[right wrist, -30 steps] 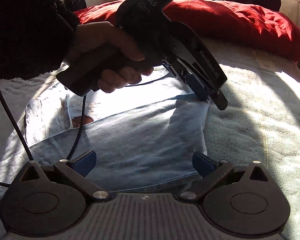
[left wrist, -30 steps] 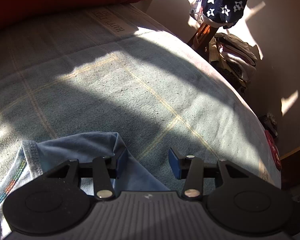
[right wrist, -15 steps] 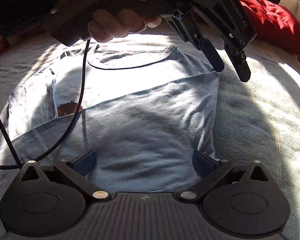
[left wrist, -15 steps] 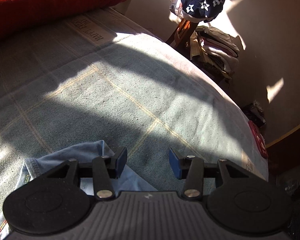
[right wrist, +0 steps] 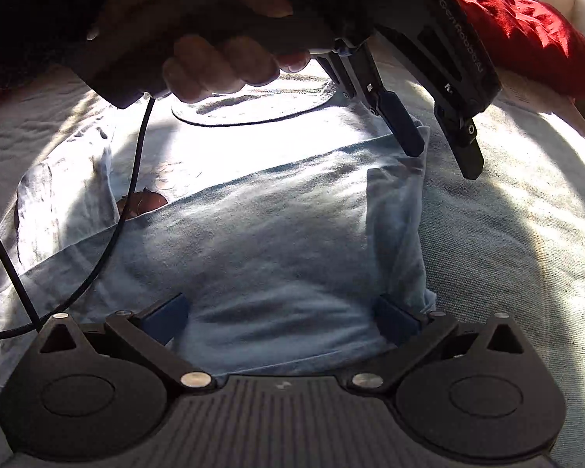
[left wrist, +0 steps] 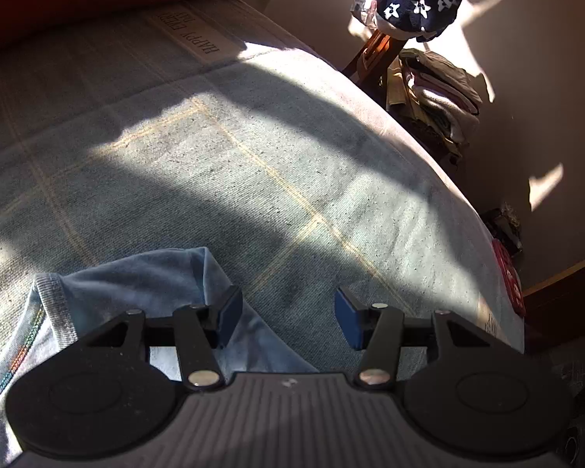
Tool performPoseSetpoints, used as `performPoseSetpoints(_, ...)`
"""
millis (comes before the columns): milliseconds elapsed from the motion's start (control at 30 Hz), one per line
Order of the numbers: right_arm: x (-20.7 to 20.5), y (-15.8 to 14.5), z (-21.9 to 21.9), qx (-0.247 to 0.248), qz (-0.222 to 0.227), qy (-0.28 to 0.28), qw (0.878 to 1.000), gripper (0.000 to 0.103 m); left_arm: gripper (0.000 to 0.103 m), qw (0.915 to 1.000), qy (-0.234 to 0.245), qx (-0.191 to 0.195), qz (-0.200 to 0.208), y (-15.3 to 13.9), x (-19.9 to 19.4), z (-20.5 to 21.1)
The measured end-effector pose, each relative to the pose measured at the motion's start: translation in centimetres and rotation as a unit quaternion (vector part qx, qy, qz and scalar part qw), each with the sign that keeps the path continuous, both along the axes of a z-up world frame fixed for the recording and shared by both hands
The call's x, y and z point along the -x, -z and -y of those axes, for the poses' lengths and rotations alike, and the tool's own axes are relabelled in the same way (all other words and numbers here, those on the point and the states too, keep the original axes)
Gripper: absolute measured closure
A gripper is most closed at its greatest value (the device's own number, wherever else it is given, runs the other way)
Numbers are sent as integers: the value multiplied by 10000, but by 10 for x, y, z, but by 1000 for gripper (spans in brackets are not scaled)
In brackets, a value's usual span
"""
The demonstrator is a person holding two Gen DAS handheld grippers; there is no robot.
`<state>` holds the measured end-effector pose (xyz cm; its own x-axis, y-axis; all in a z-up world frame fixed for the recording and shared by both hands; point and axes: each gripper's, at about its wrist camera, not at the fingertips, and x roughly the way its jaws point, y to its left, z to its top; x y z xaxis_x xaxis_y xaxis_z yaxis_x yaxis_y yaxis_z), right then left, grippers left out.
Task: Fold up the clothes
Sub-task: 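Lift the open left gripper away from the collar over the shirt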
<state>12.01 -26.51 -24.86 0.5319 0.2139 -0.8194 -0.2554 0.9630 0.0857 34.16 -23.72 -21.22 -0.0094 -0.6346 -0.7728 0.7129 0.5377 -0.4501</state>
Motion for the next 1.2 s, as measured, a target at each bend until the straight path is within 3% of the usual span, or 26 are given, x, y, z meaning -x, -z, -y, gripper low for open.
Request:
performPoseSetpoints(133,-3,-5,-4,110,-84,27,9999,0,43,9998,43,9,-174,2,-7,-1)
performPoseSetpoints(200,-1,-10,-3,-6,-50,103,9999,0,45,9996,-49,-271,-83,16,-7,4)
performPoseSetpoints(267,3,-14,-2,-94,17,129,9999,0,47,9994,-175,-281,-102,20,-8,5)
performPoseSetpoints(467,26,-31,-11,-213,170,-54,9996,0,44,9996,-67,-39,267,-31,15,-18)
performPoseSetpoints(633,49,-42,-35,-104,16,-475,9988,0,44,9965,72,-609,576,-75,55,-75)
performPoseSetpoints(733,63,-47,-49,-32,-103,-696,9975,0,43,9942,-102,-935,514,-89,88,-119)
performPoseSetpoints(900,88,-46,-61,102,-339,-782,9963,0,43,9935,-441,-1038,136,-74,149,-178)
performPoseSetpoints(1033,108,-41,-68,190,-535,-893,9944,0,43,9935,-775,-764,-348,-40,187,-200)
performPoseSetpoints(1200,119,-26,-79,138,-654,-1038,9923,0,43,9936,-1055,-371,-143,-14,196,-192)
